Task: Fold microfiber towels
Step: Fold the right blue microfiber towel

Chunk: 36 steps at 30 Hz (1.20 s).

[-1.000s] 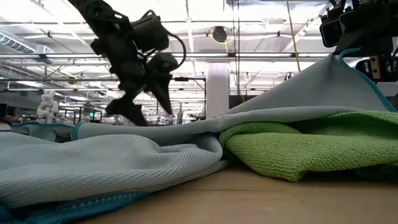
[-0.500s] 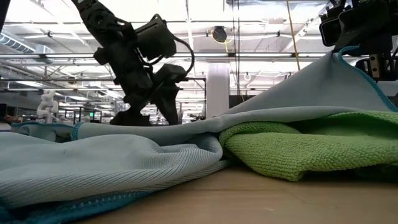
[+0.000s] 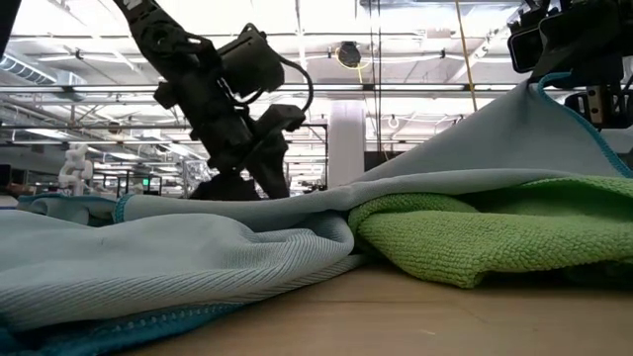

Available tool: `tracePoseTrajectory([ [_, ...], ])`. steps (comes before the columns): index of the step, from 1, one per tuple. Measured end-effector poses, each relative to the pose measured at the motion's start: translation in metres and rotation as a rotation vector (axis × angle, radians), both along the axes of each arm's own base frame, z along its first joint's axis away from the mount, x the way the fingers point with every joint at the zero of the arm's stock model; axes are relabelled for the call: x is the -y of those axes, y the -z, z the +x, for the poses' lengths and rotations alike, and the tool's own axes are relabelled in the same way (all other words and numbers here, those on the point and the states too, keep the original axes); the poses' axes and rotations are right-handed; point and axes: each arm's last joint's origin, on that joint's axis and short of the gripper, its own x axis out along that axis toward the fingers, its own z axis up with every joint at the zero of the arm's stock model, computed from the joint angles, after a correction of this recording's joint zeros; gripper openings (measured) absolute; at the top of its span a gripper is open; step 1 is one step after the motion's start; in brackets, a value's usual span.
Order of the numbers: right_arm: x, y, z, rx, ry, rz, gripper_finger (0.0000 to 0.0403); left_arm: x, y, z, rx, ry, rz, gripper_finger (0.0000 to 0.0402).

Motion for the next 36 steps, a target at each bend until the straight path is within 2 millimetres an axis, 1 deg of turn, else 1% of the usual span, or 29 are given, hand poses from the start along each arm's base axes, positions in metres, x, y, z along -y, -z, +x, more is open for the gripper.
tracePoseTrajectory([
  [7, 0.0, -0.001, 0.001, 0.013, -0.005, -0.004, 0.0, 0.003, 0.002, 0.0, -0.008, 0.014, 0.016, 0.0104],
  [9, 0.0, -0.001, 0.001, 0.015, -0.007, -0.007, 0.0, 0.003, 0.002, 0.0, -0.002, 0.028, 0.027, 0.0081],
  [12, 0.0, -0.001, 0.001, 0.016, -0.009, -0.01, 0.0, 0.005, 0.002, 0.0, -0.004, 0.048, 0.034, 0.0027],
  [14, 0.0, -0.001, 0.001, 0.016, -0.009, -0.01, 0.0, 0.008, 0.002, 0.0, -0.003, 0.055, 0.04, 0.001],
  [18, 0.0, -0.001, 0.001, 0.017, -0.01, -0.013, 0.0, 0.013, -0.003, 0.0, 0.004, 0.045, 0.034, 0.0006],
  [22, 0.0, -0.002, 0.001, 0.03, -0.01, -0.004, 0.0, 0.026, -0.021, -0.006, 0.026, 0.017, 0.048, 0.0004],
  [27, -0.002, -0.007, 0.004, 0.09, -0.012, 0.017, 0.0, 0.045, -0.054, -0.027, 0.023, -0.042, 0.092, 0.0003],
  [30, -0.002, -0.01, 0.006, 0.117, -0.011, 0.025, 0.0, 0.055, -0.07, -0.041, 0.026, -0.063, 0.116, 0.0003],
  [33, -0.002, -0.011, 0.006, 0.13, -0.009, 0.027, 0.0, 0.063, -0.078, -0.054, -0.005, -0.073, 0.131, 0.0002],
  [36, 0.001, -0.011, 0.007, 0.133, -0.001, 0.011, 0.0, 0.07, -0.078, -0.061, -0.051, -0.071, 0.12, 0.0002],
])
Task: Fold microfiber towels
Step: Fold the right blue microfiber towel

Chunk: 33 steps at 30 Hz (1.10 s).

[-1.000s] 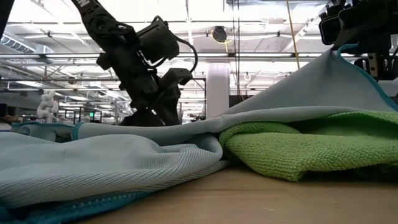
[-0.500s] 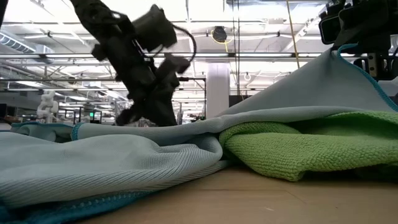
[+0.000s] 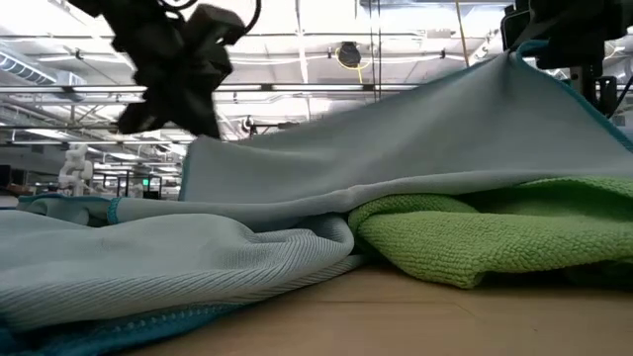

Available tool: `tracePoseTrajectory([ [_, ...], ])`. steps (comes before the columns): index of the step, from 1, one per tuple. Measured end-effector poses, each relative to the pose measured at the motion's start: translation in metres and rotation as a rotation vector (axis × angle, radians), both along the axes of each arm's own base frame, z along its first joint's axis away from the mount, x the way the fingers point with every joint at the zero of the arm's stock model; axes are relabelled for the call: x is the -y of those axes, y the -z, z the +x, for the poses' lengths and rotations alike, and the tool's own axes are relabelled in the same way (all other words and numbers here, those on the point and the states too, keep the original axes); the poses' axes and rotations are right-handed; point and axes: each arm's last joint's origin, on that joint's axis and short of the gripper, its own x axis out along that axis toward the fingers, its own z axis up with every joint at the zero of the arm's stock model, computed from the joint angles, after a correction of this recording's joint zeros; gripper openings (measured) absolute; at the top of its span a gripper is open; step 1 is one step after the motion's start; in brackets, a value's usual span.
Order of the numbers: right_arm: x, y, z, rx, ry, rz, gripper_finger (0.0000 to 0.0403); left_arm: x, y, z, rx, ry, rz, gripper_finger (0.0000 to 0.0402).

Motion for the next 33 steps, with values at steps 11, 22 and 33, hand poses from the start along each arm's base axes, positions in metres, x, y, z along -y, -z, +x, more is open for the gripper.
tracePoseTrajectory([
  [11, 0.008, 0.0, 0.003, 0.001, -0.018, 0.003, 0.0, 0.037, -0.005, -0.008, 0.046, 0.049, -0.064, 0.0001],
  [22, 0.002, 0.0, 0.0, -0.018, -0.216, 0.06, 0.0, 0.079, -0.03, -0.017, 0.256, 0.224, -0.174, 0.0001],
  [33, -0.013, -0.018, 0.0, 0.067, -0.404, 0.319, 0.0, 0.114, -0.045, -0.026, 0.399, 0.346, -0.323, 0.0005],
])
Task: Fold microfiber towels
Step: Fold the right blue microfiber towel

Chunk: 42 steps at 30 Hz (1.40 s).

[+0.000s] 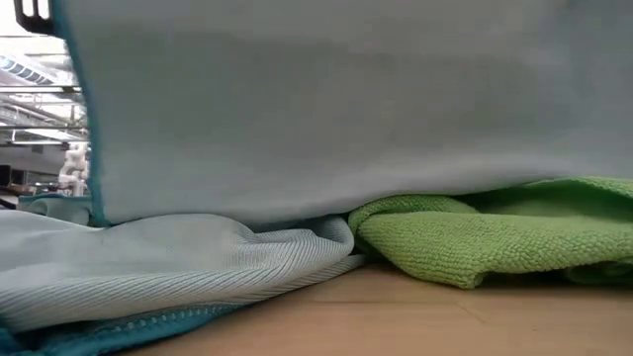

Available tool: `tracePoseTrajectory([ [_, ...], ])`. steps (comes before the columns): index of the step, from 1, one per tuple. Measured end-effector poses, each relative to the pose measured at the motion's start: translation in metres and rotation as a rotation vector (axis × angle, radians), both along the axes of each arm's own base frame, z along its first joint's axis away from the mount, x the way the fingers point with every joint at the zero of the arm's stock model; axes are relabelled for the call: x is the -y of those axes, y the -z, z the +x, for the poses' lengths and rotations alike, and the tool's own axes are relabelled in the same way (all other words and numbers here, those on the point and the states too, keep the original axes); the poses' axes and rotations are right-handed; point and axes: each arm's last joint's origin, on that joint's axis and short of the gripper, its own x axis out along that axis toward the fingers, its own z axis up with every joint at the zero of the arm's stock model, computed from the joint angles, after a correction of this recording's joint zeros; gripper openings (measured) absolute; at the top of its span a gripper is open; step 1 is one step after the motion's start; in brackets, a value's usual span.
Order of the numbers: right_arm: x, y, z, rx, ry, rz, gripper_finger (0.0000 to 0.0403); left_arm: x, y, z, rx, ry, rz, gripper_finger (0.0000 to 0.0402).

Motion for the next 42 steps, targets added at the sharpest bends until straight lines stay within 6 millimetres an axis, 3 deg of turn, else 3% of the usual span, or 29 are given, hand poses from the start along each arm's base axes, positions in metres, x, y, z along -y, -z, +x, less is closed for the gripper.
tracePoseTrajectory([
  [5, 0.001, -0.018, 0.005, 0.212, 0.154, 0.009, 0.0, 0.001, -0.012, -0.003, 0.1, -0.055, 0.006, 0.0006],
  [9, 0.01, -0.03, 0.008, 0.359, 0.335, -0.04, 0.0, -0.014, -0.031, -0.004, 0.263, -0.182, 0.112, 0.0006],
  [16, 0.034, -0.049, 0.001, 0.503, 0.626, -0.176, 0.0, -0.065, -0.078, -0.024, 0.485, -0.464, 0.378, 0.0007],
  [23, 0.062, -0.066, -0.017, 0.623, 0.97, -0.306, 0.0, -0.118, -0.113, -0.05, 0.599, -0.704, 0.556, 0.0007],
  [29, 0.077, -0.076, -0.022, 0.71, 1.123, -0.389, 0.0, -0.142, -0.123, -0.05, 0.673, -0.734, 0.599, 0.0007],
  [34, 0.086, -0.078, -0.018, 0.734, 1.204, -0.382, 0.0, -0.153, -0.12, -0.036, 0.689, -0.741, 0.586, 0.0007],
  [42, 0.087, -0.086, -0.017, 0.842, 1.174, -0.312, 0.0, -0.156, -0.124, -0.03, 0.771, -0.724, 0.569, 0.0007],
])
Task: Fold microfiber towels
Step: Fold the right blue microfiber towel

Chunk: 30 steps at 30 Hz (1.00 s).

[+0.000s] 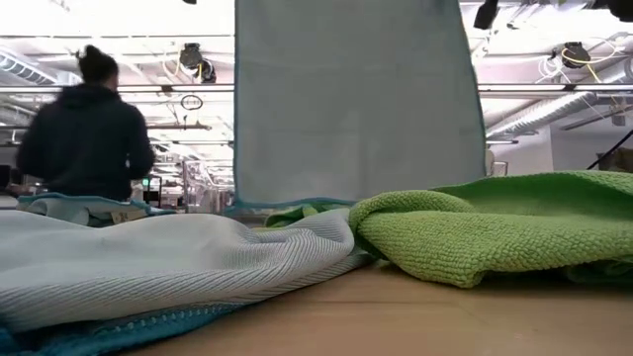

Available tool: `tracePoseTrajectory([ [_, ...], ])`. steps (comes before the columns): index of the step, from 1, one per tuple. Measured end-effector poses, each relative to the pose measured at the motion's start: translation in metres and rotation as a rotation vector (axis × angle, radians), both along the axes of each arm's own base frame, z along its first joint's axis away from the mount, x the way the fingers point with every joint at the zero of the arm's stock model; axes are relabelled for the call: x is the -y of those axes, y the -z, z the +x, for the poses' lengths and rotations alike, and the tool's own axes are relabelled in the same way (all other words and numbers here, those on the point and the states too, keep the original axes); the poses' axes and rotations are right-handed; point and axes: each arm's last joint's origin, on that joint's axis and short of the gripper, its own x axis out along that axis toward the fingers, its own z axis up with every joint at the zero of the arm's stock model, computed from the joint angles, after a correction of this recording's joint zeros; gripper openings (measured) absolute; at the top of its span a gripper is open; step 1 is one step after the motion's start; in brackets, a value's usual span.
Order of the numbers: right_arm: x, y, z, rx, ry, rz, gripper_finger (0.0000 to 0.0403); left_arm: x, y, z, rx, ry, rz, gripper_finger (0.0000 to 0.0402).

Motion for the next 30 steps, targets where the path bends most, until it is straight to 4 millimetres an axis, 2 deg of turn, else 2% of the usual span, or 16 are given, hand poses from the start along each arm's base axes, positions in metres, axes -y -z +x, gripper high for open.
tracePoseTrajectory([
  [5, -0.004, 0.004, 0.003, -0.036, -0.148, -0.005, 0.0, 0.006, 0.002, -0.005, -0.04, 0.091, 0.003, 0.0007],
  [16, -0.01, 0.013, 0.008, -0.138, -0.396, 0.017, 0.0, 0.029, 0.03, -0.009, -0.305, 0.227, -0.121, 0.0007],
  [20, -0.014, 0.014, 0.008, -0.146, -0.542, 0.033, 0.0, 0.035, 0.036, -0.012, -0.365, 0.253, -0.154, 0.0007],
  [25, -0.019, 0.016, 0.007, -0.18, -0.758, 0.084, 0.0, 0.041, 0.038, -0.013, -0.383, 0.278, -0.161, 0.0007],
  [30, -0.02, 0.017, 0.006, -0.202, -0.821, 0.124, 0.0, 0.044, 0.038, -0.014, -0.38, 0.292, -0.163, 0.0008],
])
